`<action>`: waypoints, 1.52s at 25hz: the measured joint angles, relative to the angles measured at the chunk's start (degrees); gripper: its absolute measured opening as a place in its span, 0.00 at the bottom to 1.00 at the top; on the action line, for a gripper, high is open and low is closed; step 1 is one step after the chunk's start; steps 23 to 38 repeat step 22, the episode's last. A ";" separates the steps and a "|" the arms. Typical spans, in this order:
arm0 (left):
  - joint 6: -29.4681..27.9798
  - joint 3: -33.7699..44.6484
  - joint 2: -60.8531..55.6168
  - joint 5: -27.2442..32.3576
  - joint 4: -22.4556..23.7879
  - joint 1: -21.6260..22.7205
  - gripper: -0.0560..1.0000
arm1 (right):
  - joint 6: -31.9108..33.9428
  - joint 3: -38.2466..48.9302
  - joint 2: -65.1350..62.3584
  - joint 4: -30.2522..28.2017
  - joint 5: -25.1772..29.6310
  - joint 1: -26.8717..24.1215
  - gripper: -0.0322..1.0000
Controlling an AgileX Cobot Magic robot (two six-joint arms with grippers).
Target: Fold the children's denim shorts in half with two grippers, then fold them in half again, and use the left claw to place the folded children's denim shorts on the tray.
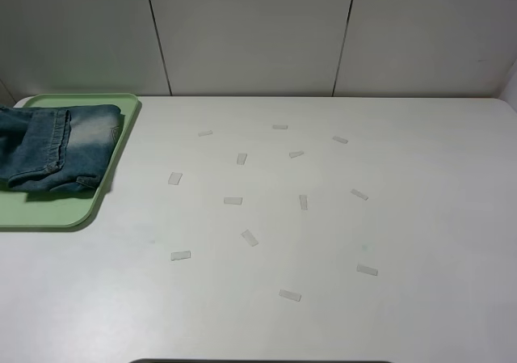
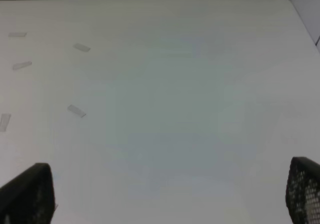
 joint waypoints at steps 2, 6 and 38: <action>0.04 0.00 0.00 -0.46 0.00 -0.18 0.99 | 0.00 0.00 0.00 0.00 0.00 0.00 0.71; 0.22 0.00 0.00 -0.46 0.00 -0.18 0.99 | 0.00 0.00 0.00 0.00 0.00 0.00 0.71; 0.22 0.00 0.00 -0.46 0.00 -0.18 0.99 | 0.00 0.00 0.00 0.00 0.00 0.00 0.71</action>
